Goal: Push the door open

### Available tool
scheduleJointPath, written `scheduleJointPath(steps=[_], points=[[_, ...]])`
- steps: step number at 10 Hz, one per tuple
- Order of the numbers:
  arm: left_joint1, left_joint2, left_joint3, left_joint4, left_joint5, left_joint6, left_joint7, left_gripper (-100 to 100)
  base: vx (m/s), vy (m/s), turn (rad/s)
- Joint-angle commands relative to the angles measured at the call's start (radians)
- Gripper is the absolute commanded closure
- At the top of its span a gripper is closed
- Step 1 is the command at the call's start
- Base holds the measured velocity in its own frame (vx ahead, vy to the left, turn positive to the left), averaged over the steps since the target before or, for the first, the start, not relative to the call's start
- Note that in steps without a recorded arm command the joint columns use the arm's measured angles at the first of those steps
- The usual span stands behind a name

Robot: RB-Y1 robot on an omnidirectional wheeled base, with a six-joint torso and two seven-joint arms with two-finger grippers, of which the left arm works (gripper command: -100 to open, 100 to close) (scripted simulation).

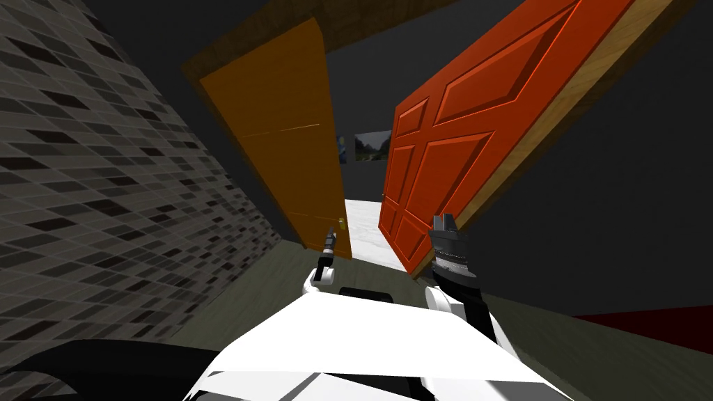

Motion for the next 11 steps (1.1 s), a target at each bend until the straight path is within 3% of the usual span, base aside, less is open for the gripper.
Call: scheduleJointPath(steps=[1,8,9,11], points=[[-0.015,-0.005,0.001,0.038,0.0,-0.008,-0.004,-100,0.001,0.063,-0.056],[-0.091,-0.029,0.001,0.252,-0.006,-0.043,-0.017,-100,0.011,0.113,-0.132],[-0.107,-0.037,0.0,0.3,-0.007,-0.051,-0.02,-100,-0.022,0.128,-0.203],[-0.121,-0.044,0.0,0.338,-0.008,-0.057,-0.022,-100,-0.014,0.139,-0.093]])
